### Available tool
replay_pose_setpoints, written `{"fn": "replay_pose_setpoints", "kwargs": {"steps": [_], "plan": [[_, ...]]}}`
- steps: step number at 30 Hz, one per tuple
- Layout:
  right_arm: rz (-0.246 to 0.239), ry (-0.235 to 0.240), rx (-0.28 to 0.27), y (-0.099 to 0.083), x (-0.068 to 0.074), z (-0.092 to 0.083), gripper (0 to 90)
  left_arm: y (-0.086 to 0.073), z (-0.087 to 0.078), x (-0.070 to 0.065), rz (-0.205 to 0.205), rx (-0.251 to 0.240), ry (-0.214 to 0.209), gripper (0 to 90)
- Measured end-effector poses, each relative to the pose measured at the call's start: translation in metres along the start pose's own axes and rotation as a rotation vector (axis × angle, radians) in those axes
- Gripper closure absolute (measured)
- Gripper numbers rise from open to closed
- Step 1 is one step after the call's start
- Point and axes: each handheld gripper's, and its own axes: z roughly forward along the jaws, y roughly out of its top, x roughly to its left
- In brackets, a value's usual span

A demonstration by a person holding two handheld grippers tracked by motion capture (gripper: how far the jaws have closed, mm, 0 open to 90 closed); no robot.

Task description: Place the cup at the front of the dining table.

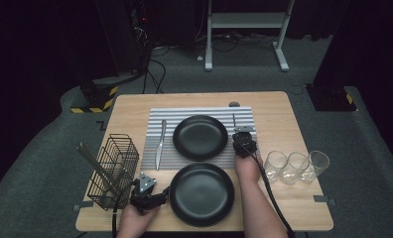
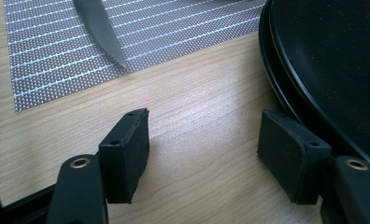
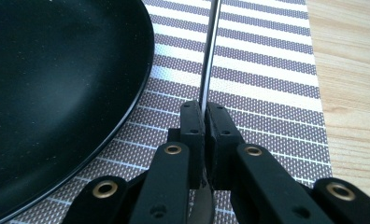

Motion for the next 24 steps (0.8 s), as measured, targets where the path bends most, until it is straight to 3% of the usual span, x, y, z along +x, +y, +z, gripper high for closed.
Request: {"fn": "replay_pose_setpoints", "kwargs": {"steps": [24], "plan": [[0.009, -0.043, 0.052, 0.005, 0.002, 0.016, 86.1, 0.0, 0.0, 0.0, 0.003, -0.001, -0.003, 35.2]]}}
